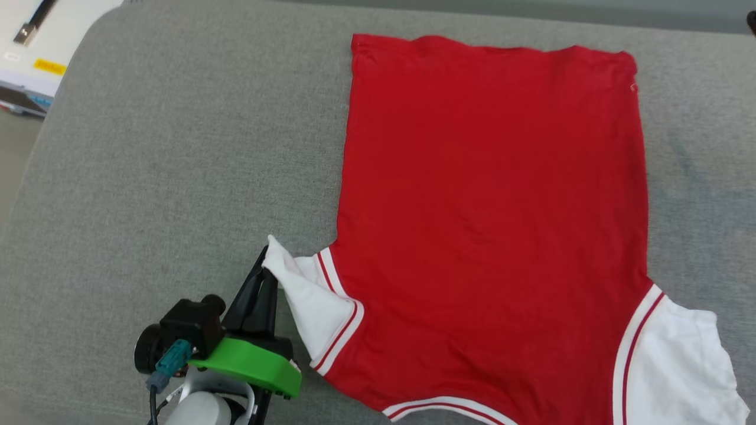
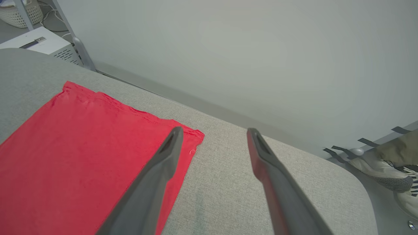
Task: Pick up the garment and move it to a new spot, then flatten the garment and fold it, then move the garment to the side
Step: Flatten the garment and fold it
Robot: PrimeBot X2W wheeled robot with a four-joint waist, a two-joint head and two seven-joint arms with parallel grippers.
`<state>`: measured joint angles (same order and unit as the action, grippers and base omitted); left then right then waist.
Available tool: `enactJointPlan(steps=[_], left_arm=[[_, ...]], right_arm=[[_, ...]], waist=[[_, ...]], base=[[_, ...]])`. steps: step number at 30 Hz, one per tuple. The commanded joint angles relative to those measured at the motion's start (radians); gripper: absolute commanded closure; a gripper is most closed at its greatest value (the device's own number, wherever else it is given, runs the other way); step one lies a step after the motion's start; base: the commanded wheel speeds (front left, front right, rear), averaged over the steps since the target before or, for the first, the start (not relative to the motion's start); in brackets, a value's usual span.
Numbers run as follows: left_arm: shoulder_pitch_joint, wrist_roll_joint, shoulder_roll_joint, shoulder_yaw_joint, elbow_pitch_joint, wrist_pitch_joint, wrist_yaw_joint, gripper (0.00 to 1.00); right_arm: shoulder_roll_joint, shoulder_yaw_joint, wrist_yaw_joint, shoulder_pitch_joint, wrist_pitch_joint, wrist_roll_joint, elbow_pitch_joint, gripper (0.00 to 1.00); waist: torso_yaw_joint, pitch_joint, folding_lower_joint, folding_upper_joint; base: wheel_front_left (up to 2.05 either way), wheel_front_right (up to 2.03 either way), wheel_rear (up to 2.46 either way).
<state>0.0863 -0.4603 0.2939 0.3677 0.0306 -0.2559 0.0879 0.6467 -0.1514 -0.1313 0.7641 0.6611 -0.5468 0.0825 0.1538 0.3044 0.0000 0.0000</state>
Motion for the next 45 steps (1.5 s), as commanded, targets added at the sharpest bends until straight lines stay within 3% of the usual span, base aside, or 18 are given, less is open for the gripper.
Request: enactJointPlan(steps=[1,6,10,17,25,26,27,31,38,45], left_arm=[[0.029,0.017,-0.014,-0.007,-0.007,-0.006,-0.011,1.0],[0.07,0.053,-0.058,-0.019,-0.016,-0.006,-0.044,1.0],[0.093,0.078,-0.094,-0.034,-0.022,-0.006,-0.067,1.0],[0.121,0.118,-0.147,-0.065,-0.021,-0.006,-0.113,1.0],[0.127,0.16,-0.189,-0.091,-0.008,-0.006,-0.148,1.0],[0.125,0.164,-0.191,-0.097,-0.006,-0.006,-0.151,1.0],[0.123,0.168,-0.193,-0.101,-0.004,-0.006,-0.154,1.0],[0.115,0.184,-0.198,-0.116,0.003,-0.006,-0.164,1.0],[0.077,0.204,-0.201,-0.145,0.029,-0.006,-0.172,1.0],[0.0,0.213,-0.188,-0.179,0.064,-0.006,-0.168,1.0]], right_arm=[[0.006,-0.026,0.001,0.055,0.067,-0.019,0.029,0.0],[0.018,-0.087,0.001,0.237,0.322,-0.061,0.156,0.0],[0.031,-0.127,0.001,0.317,0.427,-0.031,0.234,0.0],[0.002,-0.14,0.001,0.371,0.434,0.013,0.342,0.0],[0.015,-0.189,0.001,0.271,0.451,-0.02,0.409,0.0],[0.019,-0.189,0.001,0.259,0.451,-0.03,0.41,0.57],[0.024,-0.187,0.001,0.253,0.445,-0.037,0.409,1.0],[0.055,-0.197,0.001,0.242,0.417,-0.046,0.392,1.0],[0.071,-0.214,0.001,0.239,0.266,-0.083,0.349,1.0],[0.152,-0.233,0.001,0.144,0.123,-0.182,0.264,1.0]], waist=[[0.08,0.127,0.0,0.0],[0.122,0.215,0.0,0.0],[0.148,0.276,0.0,0.0],[0.178,0.345,0.0,0.0],[0.18,0.359,0.0,0.0],[0.176,0.355,0.0,0.0],[0.174,0.353,0.0,0.0],[0.16,0.326,0.0,0.0],[0.123,0.217,0.0,0.0],[0.075,0.068,0.0,0.0]], base=[[0.0,0.0,0.0],[0.0,0.0,0.0],[0.0,0.0,0.0],[0.0,0.0,0.0],[0.0,0.0,0.0],[0.0,0.0,0.0],[0.0,0.0,0.0],[0.0,0.0,0.0],[0.0,0.0,0.0],[0.0,0.0,0.0]])
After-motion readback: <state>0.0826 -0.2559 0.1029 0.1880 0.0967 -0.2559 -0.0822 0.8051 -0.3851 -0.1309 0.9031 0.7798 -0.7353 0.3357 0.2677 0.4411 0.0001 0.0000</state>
